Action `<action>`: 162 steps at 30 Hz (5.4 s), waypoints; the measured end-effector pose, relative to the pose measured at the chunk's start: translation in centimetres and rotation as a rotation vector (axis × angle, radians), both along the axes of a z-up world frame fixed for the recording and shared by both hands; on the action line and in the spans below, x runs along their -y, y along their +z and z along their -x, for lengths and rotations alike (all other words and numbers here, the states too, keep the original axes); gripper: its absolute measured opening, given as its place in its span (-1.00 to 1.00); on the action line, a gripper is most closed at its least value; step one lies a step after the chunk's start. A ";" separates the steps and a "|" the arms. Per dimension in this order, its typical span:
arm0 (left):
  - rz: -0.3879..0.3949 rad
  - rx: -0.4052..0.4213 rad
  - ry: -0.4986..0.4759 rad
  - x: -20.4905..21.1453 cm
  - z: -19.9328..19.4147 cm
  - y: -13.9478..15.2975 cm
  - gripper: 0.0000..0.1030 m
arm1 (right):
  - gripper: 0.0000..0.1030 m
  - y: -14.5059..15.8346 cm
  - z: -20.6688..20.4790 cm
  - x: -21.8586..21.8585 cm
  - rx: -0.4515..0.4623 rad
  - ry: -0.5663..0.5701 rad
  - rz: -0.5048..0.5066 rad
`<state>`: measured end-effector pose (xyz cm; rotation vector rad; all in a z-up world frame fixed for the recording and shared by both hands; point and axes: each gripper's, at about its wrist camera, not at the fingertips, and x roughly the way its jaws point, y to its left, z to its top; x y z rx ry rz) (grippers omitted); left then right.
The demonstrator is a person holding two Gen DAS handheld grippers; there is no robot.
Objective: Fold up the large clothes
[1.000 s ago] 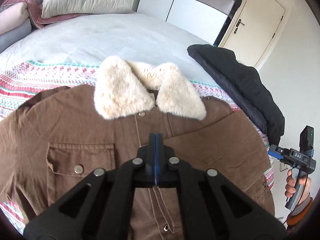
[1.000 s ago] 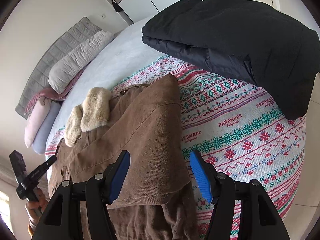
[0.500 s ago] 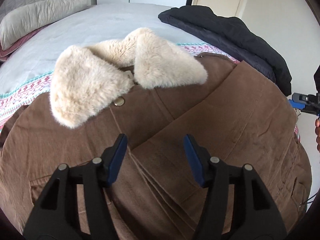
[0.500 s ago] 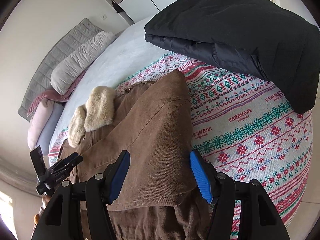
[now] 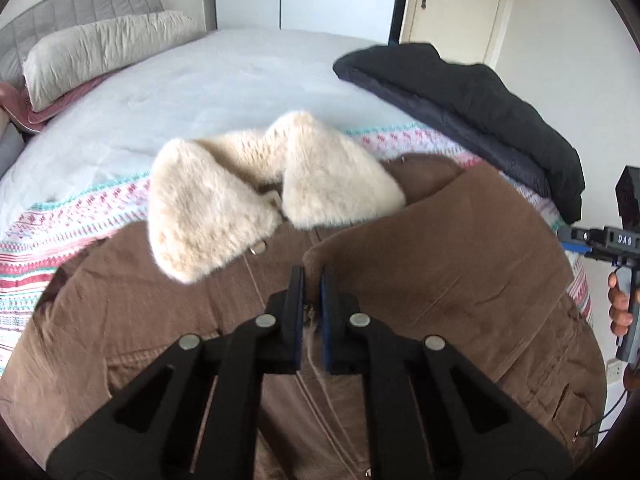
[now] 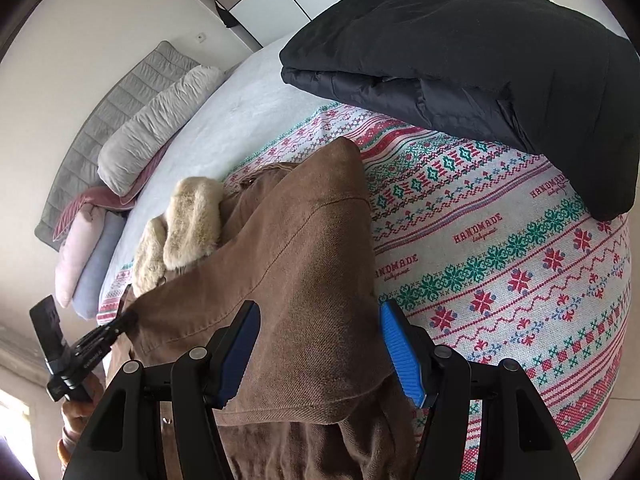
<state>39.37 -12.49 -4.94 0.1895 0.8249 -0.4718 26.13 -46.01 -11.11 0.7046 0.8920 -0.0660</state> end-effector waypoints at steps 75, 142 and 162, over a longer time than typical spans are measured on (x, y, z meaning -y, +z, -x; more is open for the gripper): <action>0.226 -0.210 0.765 -30.3 13.0 -2.3 0.82 | 0.70 7.8 5.9 -17.7 0.023 0.107 0.283; 0.162 -0.155 0.010 -14.2 14.1 -3.3 -0.38 | 0.70 3.6 5.2 -21.5 -0.075 0.196 0.255; 0.239 -0.205 0.554 -27.2 10.5 -6.1 0.58 | 0.68 2.9 -2.7 -46.7 0.055 0.749 0.620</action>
